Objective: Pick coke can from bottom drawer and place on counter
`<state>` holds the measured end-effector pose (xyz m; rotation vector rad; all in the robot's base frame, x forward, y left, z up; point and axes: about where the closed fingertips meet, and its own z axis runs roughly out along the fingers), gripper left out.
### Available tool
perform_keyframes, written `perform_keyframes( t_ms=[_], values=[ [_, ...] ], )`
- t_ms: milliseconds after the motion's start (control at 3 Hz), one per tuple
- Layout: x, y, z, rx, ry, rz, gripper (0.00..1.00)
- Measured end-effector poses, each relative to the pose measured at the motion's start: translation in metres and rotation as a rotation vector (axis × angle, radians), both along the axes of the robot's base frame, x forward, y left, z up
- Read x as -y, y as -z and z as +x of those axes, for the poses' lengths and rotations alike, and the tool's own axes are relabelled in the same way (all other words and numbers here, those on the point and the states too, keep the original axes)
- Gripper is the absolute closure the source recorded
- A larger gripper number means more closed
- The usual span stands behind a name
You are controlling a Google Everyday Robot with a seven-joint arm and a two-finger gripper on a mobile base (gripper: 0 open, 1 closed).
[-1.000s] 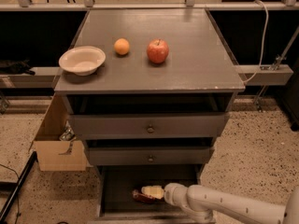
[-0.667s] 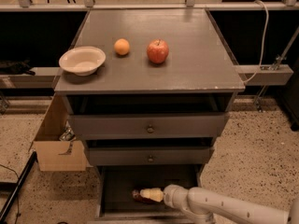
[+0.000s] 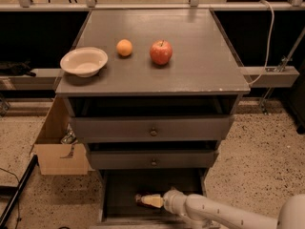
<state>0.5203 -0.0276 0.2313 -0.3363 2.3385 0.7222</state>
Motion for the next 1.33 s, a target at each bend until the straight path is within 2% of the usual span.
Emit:
perform_keyframes(
  t_ms=[333, 667, 1000, 1333],
  values=[
    [0.001, 0.005, 0.0, 0.0, 0.008, -0.007, 0.0],
    [-0.002, -0.001, -0.002, 0.045, -0.014, -0.005, 0.0],
    [-0.01, -0.007, 0.005, 0.125, -0.057, -0.011, 0.0],
    [-0.014, -0.005, 0.018, 0.185, -0.083, -0.042, 0.0]
  ],
)
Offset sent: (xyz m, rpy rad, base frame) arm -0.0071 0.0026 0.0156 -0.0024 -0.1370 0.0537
